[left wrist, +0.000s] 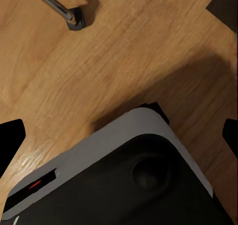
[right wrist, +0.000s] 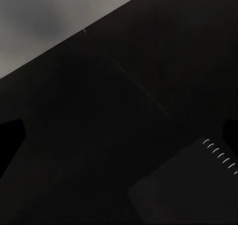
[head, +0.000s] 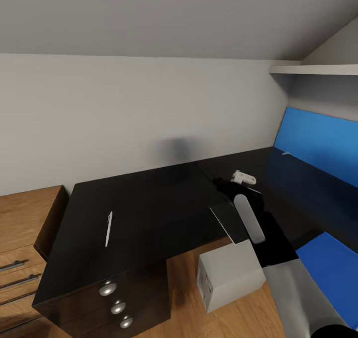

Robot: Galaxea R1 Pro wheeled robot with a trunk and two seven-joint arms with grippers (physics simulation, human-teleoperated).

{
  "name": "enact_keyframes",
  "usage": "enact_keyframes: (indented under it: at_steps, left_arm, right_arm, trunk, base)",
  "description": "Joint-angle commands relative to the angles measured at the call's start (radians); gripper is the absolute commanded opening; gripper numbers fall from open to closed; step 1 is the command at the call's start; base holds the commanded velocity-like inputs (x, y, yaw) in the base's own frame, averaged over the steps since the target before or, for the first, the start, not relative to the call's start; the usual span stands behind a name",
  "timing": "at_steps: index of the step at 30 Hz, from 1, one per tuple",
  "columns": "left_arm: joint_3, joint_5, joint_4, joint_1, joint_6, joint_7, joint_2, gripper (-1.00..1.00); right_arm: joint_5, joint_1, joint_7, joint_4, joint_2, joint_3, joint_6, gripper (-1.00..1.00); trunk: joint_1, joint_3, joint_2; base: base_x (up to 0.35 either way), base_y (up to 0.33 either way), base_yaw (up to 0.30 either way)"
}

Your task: In the bedroom, organize the workspace by keeping the computer under the desk, ensuring the monitor is on the desk, placing the keyboard on the desk next to the monitor, placing the mouse on the desk next to the keyboard, moving the folder from the swivel chair onto the desk next to the mouse, stacking the notebook on top of the folder with the pen on top of the notebook, and positioning the swivel chair next to the desk.

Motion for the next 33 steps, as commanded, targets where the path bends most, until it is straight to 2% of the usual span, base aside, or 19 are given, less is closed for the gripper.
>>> enact_keyframes:
  at_steps: [1, 8, 29, 33]
  left_arm:
    - [-0.005, 0.011, -0.008, 0.0, -0.009, -0.002, 0.006, 1.0]
    - [-0.005, 0.011, -0.047, 0.0, -0.009, -0.041, 0.006, 1.0]
    - [-0.005, 0.011, -0.047, 0.0, -0.009, -0.159, 0.006, 1.0]
    - [-0.002, -0.007, -0.026, -0.023, -0.013, -0.136, -0.001, 1.0]
  right_arm:
    - [-0.01, 0.001, -0.01, -0.007, 0.0, 0.001, 0.001, 1.0]
    - [-0.01, 0.001, -0.01, -0.008, 0.0, 0.001, 0.001, 1.0]
    - [-0.01, 0.001, -0.01, -0.008, 0.0, 0.001, 0.001, 1.0]
    - [-0.011, 0.005, -0.005, 0.01, -0.001, -0.01, -0.003, 1.0]
  trunk:
    - [0.0, -0.001, 0.0]
    - [0.0, -0.001, 0.0]
    - [0.0, -0.001, 0.0]
    - [0.0, -0.001, 0.0]
  base:
    - [0.0, 0.0, 0.0]
    - [0.0, 0.0, 0.0]
    - [0.0, 0.0, 0.0]
    - [-0.134, 0.0, 0.0]
